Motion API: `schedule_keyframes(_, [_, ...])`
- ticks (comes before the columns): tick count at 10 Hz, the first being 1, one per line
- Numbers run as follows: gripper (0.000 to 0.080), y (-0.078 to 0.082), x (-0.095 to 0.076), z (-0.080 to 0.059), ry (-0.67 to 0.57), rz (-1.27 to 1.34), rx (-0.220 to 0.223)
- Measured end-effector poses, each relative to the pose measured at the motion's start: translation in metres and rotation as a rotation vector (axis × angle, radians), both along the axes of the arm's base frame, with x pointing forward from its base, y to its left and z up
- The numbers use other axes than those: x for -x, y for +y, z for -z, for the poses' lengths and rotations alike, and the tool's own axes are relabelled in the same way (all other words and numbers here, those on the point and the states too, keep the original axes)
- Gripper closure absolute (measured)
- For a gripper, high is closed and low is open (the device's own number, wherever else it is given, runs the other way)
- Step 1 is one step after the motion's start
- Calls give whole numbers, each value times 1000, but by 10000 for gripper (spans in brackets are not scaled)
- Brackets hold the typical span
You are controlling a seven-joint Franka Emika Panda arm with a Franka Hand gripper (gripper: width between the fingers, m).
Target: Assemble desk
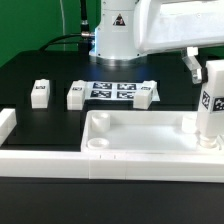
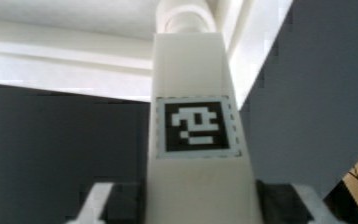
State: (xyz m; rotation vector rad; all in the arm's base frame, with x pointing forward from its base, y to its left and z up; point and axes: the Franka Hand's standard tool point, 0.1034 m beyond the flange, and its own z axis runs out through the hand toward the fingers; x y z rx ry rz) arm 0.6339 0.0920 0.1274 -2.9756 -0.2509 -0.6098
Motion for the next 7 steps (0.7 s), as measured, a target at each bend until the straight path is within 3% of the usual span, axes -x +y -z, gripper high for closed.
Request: schedule_keyframes(7, [509, 3, 4, 12, 6, -2, 1])
